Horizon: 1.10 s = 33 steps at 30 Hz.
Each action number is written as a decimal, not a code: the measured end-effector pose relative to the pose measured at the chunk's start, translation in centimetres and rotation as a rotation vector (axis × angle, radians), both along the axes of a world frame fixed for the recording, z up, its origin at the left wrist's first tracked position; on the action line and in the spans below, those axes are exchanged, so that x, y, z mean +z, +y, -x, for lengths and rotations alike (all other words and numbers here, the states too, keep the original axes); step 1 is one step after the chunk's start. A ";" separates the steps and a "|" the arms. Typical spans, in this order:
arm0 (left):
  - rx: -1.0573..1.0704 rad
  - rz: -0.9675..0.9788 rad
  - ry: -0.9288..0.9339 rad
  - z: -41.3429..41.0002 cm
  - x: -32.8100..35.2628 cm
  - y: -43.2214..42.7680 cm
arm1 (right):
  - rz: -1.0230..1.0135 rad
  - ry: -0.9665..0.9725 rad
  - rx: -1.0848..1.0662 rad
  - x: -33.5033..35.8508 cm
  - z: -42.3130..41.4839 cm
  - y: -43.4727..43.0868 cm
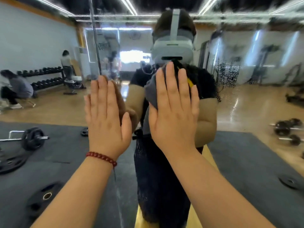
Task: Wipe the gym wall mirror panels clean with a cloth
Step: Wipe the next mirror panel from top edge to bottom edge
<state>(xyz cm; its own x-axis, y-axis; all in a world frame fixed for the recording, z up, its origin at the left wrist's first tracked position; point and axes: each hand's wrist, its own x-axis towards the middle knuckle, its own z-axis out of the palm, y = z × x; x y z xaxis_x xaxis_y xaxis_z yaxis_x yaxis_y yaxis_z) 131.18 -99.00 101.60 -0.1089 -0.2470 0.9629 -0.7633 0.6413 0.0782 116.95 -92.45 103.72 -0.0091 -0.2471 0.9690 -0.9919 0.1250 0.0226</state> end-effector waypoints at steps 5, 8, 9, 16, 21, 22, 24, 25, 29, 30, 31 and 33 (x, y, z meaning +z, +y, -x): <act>-0.012 -0.070 -0.033 2.2 -3.4 2.0 | -0.123 0.006 -0.043 -7.2 1.5 1.5; -0.070 -0.043 -0.068 3.9 -4.3 2.9 | -0.087 -0.047 -0.024 -4.1 2.2 2.2; -0.082 -0.036 -0.060 4.5 -3.9 3.1 | -0.051 -0.081 -0.020 -2.1 2.8 2.3; -0.116 -0.011 -0.075 7.3 -2.9 3.9 | -0.105 -0.061 -0.085 -3.0 6.9 4.2; -0.108 -0.053 -0.038 8.1 -3.0 4.5 | -0.123 -0.120 -0.132 -8.3 8.8 5.4; -0.113 -0.054 -0.039 8.4 -2.9 4.7 | -0.103 -0.134 -0.122 -6.8 8.8 5.2; -0.125 -0.035 -0.060 9.4 -2.5 5.3 | -0.031 -0.143 -0.093 -2.3 8.7 4.7; -0.135 -0.021 -0.065 9.9 -2.3 5.6 | 0.003 -0.142 -0.078 0.0 8.7 4.4; -0.166 0.010 -0.063 11.5 -1.6 5.9 | 0.041 -0.089 -0.044 2.7 9.4 4.2; -0.154 0.009 -0.067 11.6 -1.7 5.8 | 0.029 -0.097 -0.044 1.5 9.8 4.5; -0.141 0.006 -0.073 11.6 -1.9 5.7 | 0.013 -0.122 -0.051 -0.2 10.2 4.9; -0.132 0.001 -0.092 11.5 -2.2 5.5 | -0.022 -0.181 -0.080 -3.7 10.8 5.7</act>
